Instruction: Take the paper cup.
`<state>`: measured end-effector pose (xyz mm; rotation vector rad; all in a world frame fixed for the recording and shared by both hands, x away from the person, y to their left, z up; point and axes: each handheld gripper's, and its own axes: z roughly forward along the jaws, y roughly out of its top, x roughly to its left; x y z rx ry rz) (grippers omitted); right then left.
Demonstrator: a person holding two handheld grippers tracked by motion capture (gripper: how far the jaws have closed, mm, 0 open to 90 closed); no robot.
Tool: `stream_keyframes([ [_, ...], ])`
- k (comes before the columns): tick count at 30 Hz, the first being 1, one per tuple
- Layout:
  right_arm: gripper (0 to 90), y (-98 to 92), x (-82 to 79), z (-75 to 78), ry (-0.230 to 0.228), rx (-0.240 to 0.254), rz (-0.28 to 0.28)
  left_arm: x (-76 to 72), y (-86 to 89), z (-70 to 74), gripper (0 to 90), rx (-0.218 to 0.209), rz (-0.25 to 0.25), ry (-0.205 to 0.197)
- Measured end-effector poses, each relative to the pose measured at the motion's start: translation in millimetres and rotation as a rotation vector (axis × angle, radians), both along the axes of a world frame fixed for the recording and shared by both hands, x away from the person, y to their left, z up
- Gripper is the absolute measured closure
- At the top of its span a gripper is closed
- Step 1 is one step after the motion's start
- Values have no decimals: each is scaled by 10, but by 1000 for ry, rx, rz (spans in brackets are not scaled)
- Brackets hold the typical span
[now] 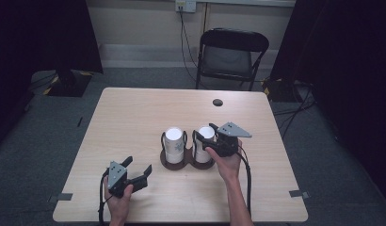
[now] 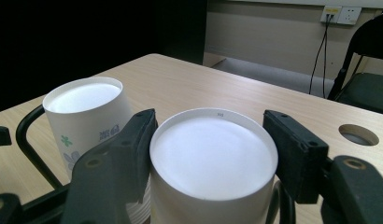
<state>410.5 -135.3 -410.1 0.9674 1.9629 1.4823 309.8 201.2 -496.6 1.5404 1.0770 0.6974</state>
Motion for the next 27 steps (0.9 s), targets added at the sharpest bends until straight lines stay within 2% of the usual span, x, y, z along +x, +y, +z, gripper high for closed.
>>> stream_keyframes([
  [27,366,-42,-10,137,-29,31,-4,5,-4,1,164,7,18,5],
])
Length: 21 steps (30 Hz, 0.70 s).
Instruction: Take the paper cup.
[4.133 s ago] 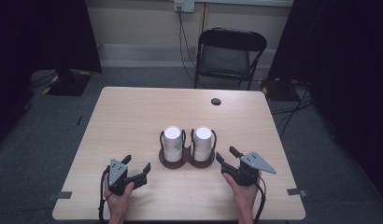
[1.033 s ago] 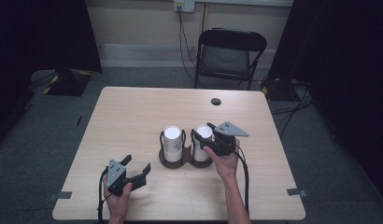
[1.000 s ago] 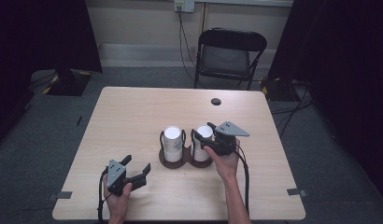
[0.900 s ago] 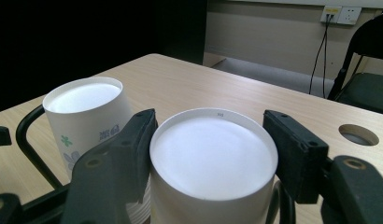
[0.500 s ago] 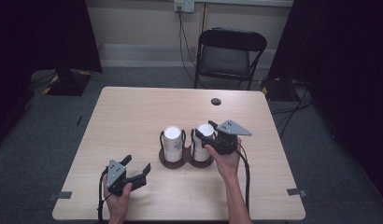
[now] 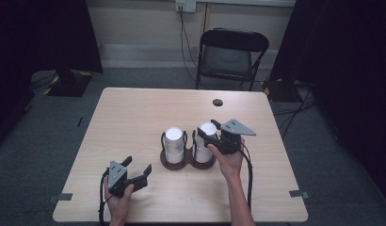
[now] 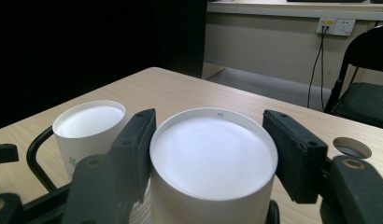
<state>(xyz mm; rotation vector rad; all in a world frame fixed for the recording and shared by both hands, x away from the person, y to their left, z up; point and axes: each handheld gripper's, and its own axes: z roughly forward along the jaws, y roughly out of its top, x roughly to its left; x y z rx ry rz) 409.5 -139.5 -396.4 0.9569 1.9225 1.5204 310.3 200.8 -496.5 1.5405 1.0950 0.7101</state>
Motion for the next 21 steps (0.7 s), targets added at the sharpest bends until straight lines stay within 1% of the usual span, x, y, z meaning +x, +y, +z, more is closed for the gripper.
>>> stream_keyframes([
  [2,366,-2,-1,4,3,11,6,0,-1,0,164,2,2,0],
  [11,367,-11,-10,67,-6,27,9,0,-19,2,166,12,9,2],
  [18,368,-17,-11,103,-5,44,12,-1,-18,2,172,12,10,1],
  [21,368,-13,-13,128,-10,42,16,-5,-9,0,156,4,15,-1],
])
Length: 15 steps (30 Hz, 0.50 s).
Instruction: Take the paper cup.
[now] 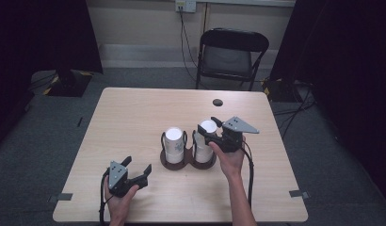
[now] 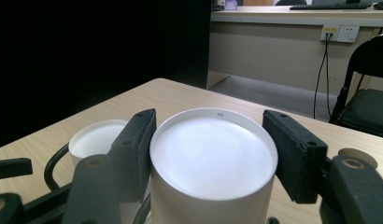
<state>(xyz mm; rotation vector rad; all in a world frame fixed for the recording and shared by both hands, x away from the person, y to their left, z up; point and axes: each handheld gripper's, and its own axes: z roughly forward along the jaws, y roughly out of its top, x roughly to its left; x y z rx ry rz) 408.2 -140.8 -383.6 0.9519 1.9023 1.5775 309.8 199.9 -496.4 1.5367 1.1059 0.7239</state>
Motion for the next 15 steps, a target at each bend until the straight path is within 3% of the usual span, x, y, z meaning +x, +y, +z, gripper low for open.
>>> stream_keyframes([
  [15,368,-30,-20,160,-18,22,3,7,-14,3,177,13,22,9],
])
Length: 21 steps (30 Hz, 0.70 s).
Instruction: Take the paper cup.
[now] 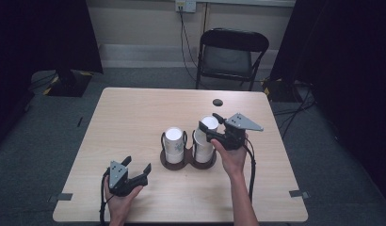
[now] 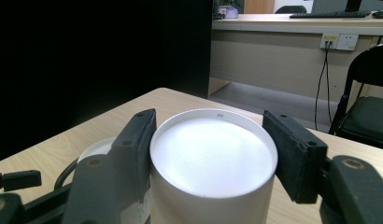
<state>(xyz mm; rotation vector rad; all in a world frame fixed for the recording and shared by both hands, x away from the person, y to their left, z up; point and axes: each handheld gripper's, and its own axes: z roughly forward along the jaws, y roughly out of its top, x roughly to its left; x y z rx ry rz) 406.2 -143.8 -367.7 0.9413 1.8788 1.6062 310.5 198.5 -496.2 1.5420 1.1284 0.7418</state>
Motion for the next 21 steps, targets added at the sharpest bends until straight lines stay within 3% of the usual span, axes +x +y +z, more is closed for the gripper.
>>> stream_keyframes([
  [12,368,-17,-15,59,-9,10,-4,7,14,-1,200,-14,8,8],
  [14,368,-24,-27,69,-1,3,-26,11,19,-1,212,-20,-1,9],
  [21,368,-65,-108,121,-13,36,-28,26,44,-3,230,-42,-14,21],
])
